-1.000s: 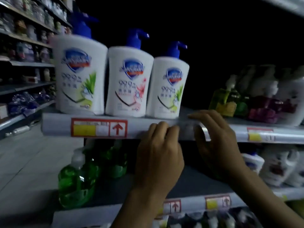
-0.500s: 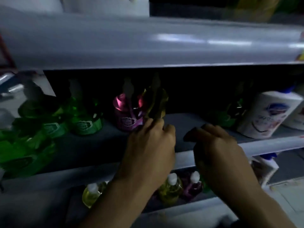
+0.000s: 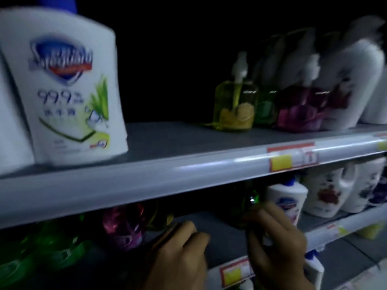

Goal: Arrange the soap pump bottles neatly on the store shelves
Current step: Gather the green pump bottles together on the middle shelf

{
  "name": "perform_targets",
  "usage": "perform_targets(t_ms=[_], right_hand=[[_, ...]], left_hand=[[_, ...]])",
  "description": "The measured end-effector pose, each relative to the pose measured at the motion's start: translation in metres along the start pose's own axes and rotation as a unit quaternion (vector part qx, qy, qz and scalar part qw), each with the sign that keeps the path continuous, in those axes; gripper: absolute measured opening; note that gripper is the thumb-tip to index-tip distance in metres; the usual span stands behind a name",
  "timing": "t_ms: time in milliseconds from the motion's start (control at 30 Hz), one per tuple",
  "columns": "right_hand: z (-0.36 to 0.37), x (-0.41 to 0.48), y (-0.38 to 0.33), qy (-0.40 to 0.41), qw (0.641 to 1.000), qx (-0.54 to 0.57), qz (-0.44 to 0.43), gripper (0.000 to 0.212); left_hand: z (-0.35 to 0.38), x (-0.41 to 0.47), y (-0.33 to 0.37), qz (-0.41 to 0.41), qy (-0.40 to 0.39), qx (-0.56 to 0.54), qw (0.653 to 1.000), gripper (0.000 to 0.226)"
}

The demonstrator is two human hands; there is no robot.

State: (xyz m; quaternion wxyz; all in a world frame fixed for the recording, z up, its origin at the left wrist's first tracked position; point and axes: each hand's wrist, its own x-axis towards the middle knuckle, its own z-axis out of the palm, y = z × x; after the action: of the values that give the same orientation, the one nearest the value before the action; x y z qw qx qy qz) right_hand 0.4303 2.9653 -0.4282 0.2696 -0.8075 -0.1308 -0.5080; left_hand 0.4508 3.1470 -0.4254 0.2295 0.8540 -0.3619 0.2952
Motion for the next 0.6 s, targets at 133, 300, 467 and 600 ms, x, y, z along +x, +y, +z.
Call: perform_targets(t_ms=[133,300,467,600], right_hand=[[-0.056,0.066,-0.004,0.132,0.99,-0.025,0.03,0.019],[-0.078,0.18,0.025,-0.013,0.984,-0.027,0.174,0.038],[-0.046,0.237,0.05,-0.198,0.955,-0.154,0.16,0.041],[-0.027,0.258,0.062,-0.279,0.913,-0.228,0.193,0.032]], left_hand=[[-0.049,0.065,0.046,0.011,0.05,-0.138,0.989,0.016],[-0.056,0.172,0.062,-0.081,0.049,-0.066,0.993,0.029],[-0.025,0.228,0.061,-0.157,-0.066,0.021,0.985,0.047],[-0.018,0.235,0.054,-0.167,-0.042,0.095,0.98,0.056]])
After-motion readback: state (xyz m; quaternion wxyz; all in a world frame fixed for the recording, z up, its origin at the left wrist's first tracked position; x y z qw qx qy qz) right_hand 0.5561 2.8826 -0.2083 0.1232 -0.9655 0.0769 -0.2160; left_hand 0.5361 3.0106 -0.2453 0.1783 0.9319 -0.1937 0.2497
